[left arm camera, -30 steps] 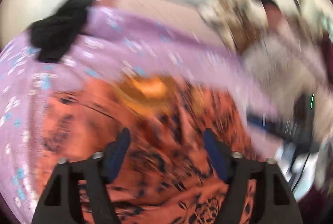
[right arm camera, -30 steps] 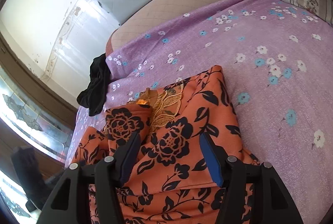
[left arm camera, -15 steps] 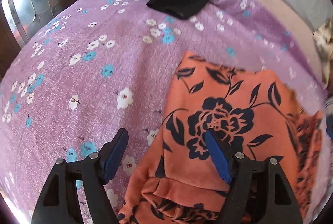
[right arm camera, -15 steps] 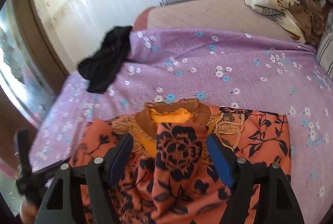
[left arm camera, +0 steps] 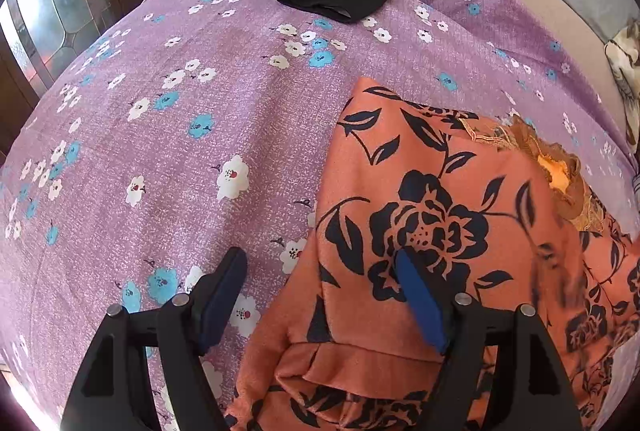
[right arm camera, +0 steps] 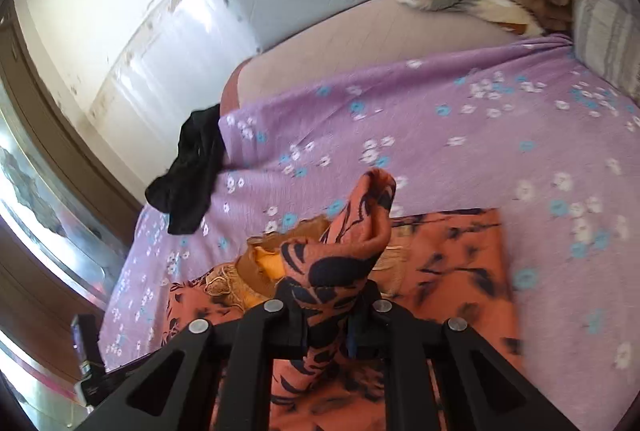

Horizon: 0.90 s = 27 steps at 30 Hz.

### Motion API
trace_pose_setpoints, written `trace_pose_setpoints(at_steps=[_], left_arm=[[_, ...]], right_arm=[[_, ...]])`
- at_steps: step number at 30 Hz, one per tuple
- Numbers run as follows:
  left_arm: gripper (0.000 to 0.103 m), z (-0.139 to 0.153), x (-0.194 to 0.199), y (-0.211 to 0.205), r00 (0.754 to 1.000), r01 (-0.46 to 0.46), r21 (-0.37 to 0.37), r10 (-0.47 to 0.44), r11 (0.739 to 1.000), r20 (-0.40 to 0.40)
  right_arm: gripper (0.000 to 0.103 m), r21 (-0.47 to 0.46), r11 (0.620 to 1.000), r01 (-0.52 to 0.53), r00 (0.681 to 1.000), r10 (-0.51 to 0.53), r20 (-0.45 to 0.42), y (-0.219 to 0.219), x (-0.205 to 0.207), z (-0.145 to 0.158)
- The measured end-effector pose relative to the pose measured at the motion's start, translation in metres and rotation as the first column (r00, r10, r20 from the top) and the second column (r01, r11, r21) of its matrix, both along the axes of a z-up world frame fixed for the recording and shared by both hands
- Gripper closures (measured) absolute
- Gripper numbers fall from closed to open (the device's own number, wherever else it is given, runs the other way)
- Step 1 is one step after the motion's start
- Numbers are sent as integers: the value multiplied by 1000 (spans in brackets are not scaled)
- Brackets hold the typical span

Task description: Fold small clothes

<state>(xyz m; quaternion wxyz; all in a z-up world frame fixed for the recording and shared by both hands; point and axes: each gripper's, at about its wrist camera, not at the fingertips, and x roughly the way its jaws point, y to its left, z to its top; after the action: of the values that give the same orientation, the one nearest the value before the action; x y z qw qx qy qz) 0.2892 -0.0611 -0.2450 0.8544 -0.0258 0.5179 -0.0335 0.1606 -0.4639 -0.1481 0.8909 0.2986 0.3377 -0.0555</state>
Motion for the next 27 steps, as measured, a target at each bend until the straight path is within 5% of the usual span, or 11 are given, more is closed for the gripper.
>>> trace_pose_setpoints(at_steps=[3, 4, 7, 11, 15, 19, 22, 24, 27], left_arm=[[23, 1, -1, -3, 1000, 3, 28, -3, 1000, 11], [23, 2, -2, -4, 1000, 6, 46, -7, 999, 18], [23, 5, -9, -9, 999, 10, 123, -16, 992, 44], [24, 19, -19, -13, 994, -9, 204, -13, 979, 104], [24, 45, -35, -26, 976, 38, 121, -63, 992, 210], [24, 52, -50, -54, 951, 201, 48, -207, 978, 231], [24, 35, -50, -74, 945, 289, 33, -291, 957, 151], [24, 13, -46, -84, 949, 310, 64, -312, 949, 42], [23, 11, -50, -94, 939, 326, 142, -337, 935, 63]], right_arm=[[87, 96, 994, 44, 978, -23, -208, -28, -22, -53], [78, 122, 991, 47, 966, -13, -258, -33, -29, -68], [72, 226, 972, 62, 984, -22, -176, -50, -47, -71], [65, -6, 988, 156, 982, -155, -106, -53, -65, -26], [65, -14, 996, 88, 996, -88, 26, -47, -69, -4], [65, -30, 998, -49, 999, 49, -5, -17, -40, -15], [65, -66, 994, -83, 992, 76, -102, -2, -17, -37], [66, -53, 995, -87, 973, 73, -217, -2, -3, -64], [69, -39, 996, -74, 983, 66, -172, -5, -8, -61]])
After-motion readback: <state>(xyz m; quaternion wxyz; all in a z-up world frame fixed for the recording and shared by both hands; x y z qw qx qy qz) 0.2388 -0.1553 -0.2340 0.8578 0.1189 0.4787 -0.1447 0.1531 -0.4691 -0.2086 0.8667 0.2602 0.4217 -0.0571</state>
